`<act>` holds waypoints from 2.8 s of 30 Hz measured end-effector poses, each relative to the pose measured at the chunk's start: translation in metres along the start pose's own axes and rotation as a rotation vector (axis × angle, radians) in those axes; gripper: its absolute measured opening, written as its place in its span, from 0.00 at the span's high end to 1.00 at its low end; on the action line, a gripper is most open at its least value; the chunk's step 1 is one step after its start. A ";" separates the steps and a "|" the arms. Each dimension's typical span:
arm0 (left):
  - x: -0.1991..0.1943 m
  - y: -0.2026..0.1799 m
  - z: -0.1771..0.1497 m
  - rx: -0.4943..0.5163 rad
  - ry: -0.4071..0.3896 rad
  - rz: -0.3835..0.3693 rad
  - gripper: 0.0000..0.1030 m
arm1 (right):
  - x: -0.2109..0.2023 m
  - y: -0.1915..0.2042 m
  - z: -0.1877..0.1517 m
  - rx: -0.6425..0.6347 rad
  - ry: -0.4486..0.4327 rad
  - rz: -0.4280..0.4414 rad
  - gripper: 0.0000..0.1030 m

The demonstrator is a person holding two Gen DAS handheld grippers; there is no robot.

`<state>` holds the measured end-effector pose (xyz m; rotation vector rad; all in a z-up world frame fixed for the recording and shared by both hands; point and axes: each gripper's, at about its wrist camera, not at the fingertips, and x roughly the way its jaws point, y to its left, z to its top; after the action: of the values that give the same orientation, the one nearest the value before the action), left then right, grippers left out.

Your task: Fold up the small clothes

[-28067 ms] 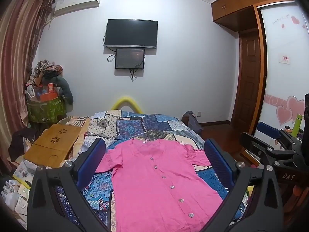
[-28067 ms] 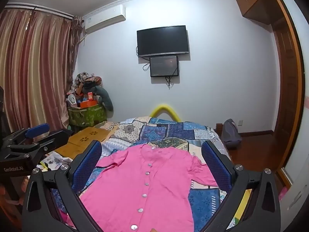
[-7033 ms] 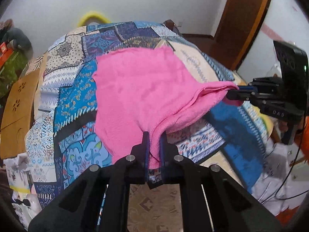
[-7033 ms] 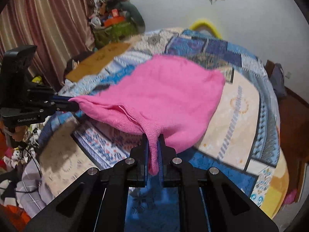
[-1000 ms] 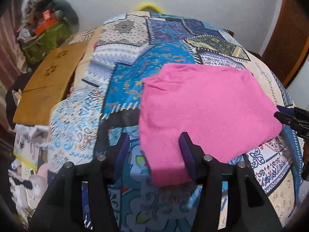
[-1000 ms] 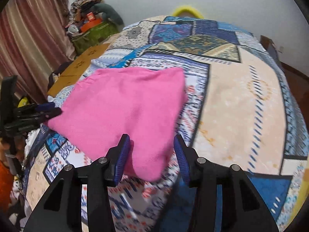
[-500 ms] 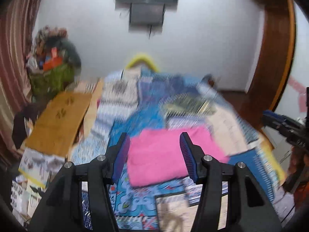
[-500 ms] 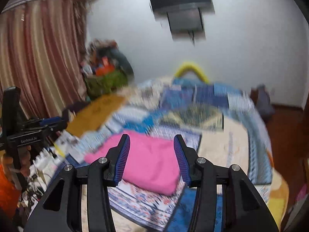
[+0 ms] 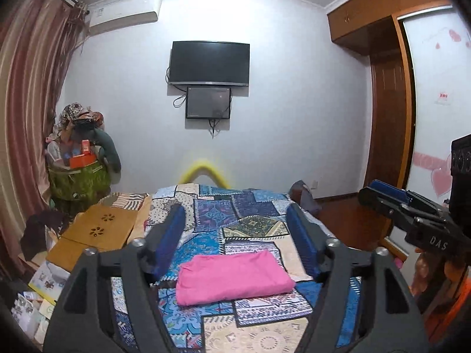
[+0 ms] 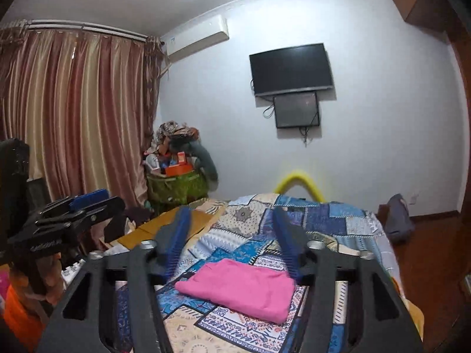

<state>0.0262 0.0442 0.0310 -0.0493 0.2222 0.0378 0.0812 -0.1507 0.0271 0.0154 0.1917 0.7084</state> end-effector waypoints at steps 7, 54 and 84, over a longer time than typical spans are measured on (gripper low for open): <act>-0.010 0.001 -0.006 -0.035 -0.003 0.004 0.06 | -0.007 0.005 -0.006 -0.007 0.002 -0.063 0.15; 0.008 0.015 -0.025 -0.063 0.039 0.039 0.00 | -0.009 0.002 -0.018 0.000 0.039 -0.107 0.01; 0.006 0.014 -0.023 -0.053 0.038 0.014 0.00 | -0.007 0.002 -0.020 0.015 0.049 -0.108 0.01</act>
<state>0.0261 0.0576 0.0068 -0.1012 0.2593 0.0570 0.0715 -0.1549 0.0090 0.0019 0.2428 0.6001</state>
